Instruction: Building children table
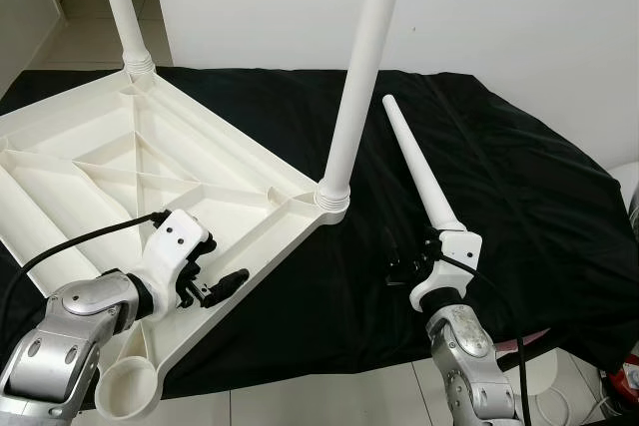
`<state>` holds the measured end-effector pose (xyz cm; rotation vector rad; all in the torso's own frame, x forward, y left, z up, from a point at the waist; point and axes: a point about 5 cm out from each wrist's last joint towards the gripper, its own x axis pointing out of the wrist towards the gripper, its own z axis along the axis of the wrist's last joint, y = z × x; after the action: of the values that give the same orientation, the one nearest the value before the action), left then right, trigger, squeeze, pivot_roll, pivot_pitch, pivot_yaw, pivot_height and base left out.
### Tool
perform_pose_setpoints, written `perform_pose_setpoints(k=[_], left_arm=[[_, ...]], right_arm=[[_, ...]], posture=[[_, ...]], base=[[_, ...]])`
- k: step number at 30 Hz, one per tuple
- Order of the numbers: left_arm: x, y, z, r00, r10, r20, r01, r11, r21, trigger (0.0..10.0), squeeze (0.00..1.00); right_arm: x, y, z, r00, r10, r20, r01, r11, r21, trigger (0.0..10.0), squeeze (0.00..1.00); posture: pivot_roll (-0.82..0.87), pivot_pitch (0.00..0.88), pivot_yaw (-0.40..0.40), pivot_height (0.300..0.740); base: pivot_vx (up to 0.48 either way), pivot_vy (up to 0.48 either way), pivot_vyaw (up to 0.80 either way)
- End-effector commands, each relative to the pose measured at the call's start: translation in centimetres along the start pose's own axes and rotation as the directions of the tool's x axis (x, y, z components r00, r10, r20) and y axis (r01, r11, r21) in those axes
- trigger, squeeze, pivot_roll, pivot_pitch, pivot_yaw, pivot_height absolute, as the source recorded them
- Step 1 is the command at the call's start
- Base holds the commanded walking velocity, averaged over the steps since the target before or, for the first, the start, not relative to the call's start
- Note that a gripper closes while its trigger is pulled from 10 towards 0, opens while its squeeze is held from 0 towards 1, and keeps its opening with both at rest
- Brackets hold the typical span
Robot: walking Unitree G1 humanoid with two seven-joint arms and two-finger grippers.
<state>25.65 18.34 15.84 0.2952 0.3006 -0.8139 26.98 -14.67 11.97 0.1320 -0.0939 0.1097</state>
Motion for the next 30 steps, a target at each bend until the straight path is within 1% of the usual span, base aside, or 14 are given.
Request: perform_pose_setpoints(k=[1, 3, 4, 7, 9, 12, 17, 20, 22, 25, 26, 27, 29, 30], left_arm=[[-0.1, 0.8, 0.5, 1.0, -0.015, 0.027, 0.015, 1.0, 0.003, 10.0, 0.0], [-0.1, 0.8, 0.5, 1.0, -0.015, 0.027, 0.015, 1.0, 0.003, 10.0, 0.0], [-0.3, 1.2, 0.3, 1.0, 0.008, 0.01, -0.009, 1.0, 0.014, 10.0, 0.0], [-0.4, 1.5, 0.1, 1.0, 0.022, -0.015, -0.022, 1.0, 0.019, 10.0, 0.0], [-0.7, 2.1, -0.2, 0.997, 0.064, -0.049, -0.063, 0.998, 0.031, 10.0, 0.0], [-0.9, 2.3, -0.3, 0.995, 0.076, -0.06, -0.074, 0.997, 0.039, 10.0, 0.0], [-1.5, 2.3, -0.6, 0.993, 0.056, -0.101, -0.05, 0.997, 0.06, 10.0, 0.0], [-2.0, 2.0, -1.2, 0.988, 0.006, -0.152, 0.003, 0.998, 0.06, 10.0, 0.0], [-2.0, 1.7, -1.6, 0.985, -0.016, -0.173, 0.027, 0.998, 0.062, 9.7, 0.0], [-1.9, 1.6, -1.6, 0.984, -0.021, -0.178, 0.032, 0.998, 0.061, 9.6, 0.0], [-1.8, 1.4, -1.7, 0.982, -0.027, -0.186, 0.039, 0.997, 0.06, 5.6, 0.0], [-1.6, 1.3, -1.9, 0.98, -0.03, -0.197, 0.042, 0.998, 0.056, 4.7, 0.0], [-1.4, 1.2, -2.0, 0.978, -0.032, -0.204, 0.044, 0.998, 0.053, 4.7, 0.0], [-0.6, 1.4, -2.1, 0.98, 0.003, -0.199, 0.009, 0.998, 0.057, 0.0, 0.0]], right_arm=[[0.0, -0.1, -0.2, 1.0, 0.003, -0.008, -0.003, 1.0, -0.01, 10.0, 0.0], [0.0, -0.1, -0.2, 1.0, 0.003, -0.008, -0.003, 1.0, -0.01, 10.0, 0.0], [0.0, 0.0, -0.2, 1.0, 0.005, -0.008, -0.006, 1.0, -0.01, 10.0, 0.0], [0.1, 0.0, -0.2, 1.0, 0.008, -0.007, -0.008, 1.0, -0.01, 10.0, 0.0], [0.1, 0.0, -0.2, 1.0, 0.008, -0.007, -0.008, 1.0, -0.01, 10.0, 0.0], [0.1, 0.0, -0.2, 1.0, 0.007, -0.007, -0.007, 1.0, -0.01, 10.0, 0.0], [0.1, 0.0, -0.3, 1.0, 0.007, -0.005, -0.007, 1.0, -0.01, 10.0, 0.0], [0.2, 0.1, -0.2, 1.0, 0.004, -0.002, -0.004, 1.0, -0.009, 10.0, 0.0], [0.3, 0.1, -0.2, 1.0, 0.003, 0.0, -0.003, 1.0, -0.008, 10.0, 0.0], [0.3, 0.1, -0.2, 1.0, 0.003, 0.001, -0.003, 1.0, -0.008, 10.0, 0.0], [0.3, 0.1, -0.2, 1.0, 0.002, 0.002, -0.002, 1.0, -0.007, 10.0, 0.0], [0.4, 0.1, -0.2, 1.0, 0.0, 0.003, 0.0, 1.0, -0.007, 10.0, 0.0], [0.4, 0.0, -0.2, 1.0, -0.002, 0.004, 0.002, 1.0, -0.006, 10.0, 0.0], [0.4, 0.0, -0.1, 1.0, -0.007, 0.006, 0.007, 1.0, -0.006, 10.0, 0.0]], posture=[[0.07, 0.045, -0.078, 0.74], [0.07, 0.045, -0.078, 0.74], [0.07, 0.044, -0.078, 0.74], [0.07, 0.043, -0.077, 0.74], [0.07, 0.042, -0.078, 0.74], [0.07, 0.042, -0.078, 0.74], [0.08, 0.043, -0.076, 0.74], [0.08, 0.043, -0.075, 0.74], [0.08, 0.043, -0.075, 0.74], [0.08, 0.043, -0.075, 0.74], [0.08, 0.046, -0.073, 0.74], [0.08, 0.046, -0.073, 0.74], [0.08, 0.046, -0.073, 0.74], [0.08, 0.053, -0.072, 0.74]], base=[[0.0, 0.0, 0.0], [0.0, 0.0, 0.0], [0.0, 0.0, 0.0], [0.0, 0.0, 0.0], [0.0, 0.0, 0.0], [0.0, 0.0, 0.0], [0.0, 0.0, 0.0], [0.0, 0.0, 0.0], [0.0, 0.0, 0.0], [0.0, 0.0, 0.0], [0.0, 0.0, 0.0], [0.0, 0.0, 0.0], [0.0, 0.0, 0.0], [0.0, 0.0, 0.0]])
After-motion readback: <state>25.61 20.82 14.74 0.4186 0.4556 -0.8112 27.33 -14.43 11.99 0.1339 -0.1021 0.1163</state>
